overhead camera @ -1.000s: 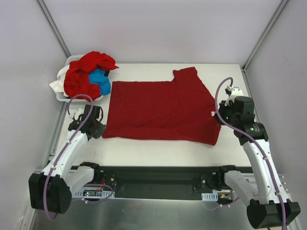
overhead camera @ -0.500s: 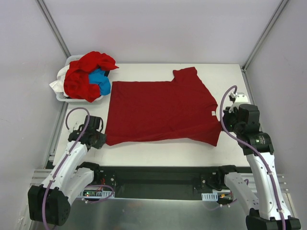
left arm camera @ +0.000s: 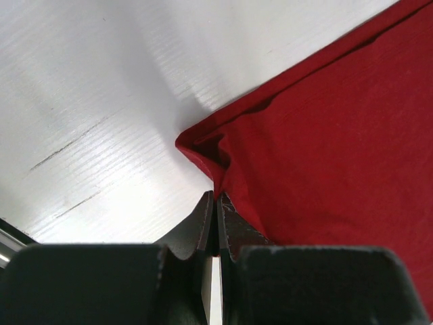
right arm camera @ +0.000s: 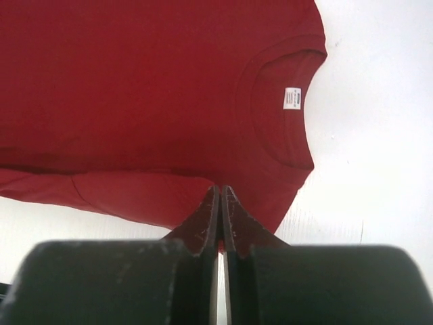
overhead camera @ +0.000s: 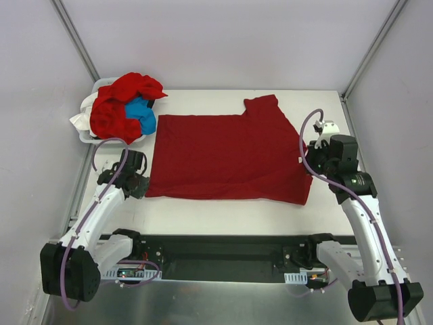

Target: Fold and stack the t-shirts

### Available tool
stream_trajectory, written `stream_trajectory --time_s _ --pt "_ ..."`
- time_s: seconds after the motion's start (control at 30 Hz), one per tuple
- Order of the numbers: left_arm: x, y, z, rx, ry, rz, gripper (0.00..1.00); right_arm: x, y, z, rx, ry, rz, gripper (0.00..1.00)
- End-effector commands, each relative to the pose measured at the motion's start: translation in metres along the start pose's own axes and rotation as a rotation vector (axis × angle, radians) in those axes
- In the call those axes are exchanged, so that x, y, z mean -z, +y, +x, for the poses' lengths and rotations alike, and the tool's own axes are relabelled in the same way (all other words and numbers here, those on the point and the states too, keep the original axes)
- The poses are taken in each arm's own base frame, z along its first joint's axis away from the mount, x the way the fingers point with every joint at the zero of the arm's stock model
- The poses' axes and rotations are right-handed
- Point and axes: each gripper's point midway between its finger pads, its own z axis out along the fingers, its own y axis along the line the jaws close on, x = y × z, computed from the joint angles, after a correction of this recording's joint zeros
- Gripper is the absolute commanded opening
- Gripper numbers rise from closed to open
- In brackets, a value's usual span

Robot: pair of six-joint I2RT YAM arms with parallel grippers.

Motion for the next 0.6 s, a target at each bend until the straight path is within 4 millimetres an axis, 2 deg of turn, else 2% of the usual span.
stream_trajectory --time_s 0.0,0.23,0.57 --pt "0.001 -0.009 -0.011 -0.032 -0.042 -0.016 0.0 -0.006 0.006 -0.026 0.046 -0.094 -0.041 0.01" --pt "-0.004 -0.022 -0.015 -0.083 -0.045 -0.021 0.0 -0.019 0.006 -0.034 0.073 -0.085 -0.052 0.01" --pt "-0.018 -0.025 -0.012 -0.086 -0.03 -0.055 0.0 -0.028 -0.003 -0.034 0.1 -0.085 -0.016 0.01"
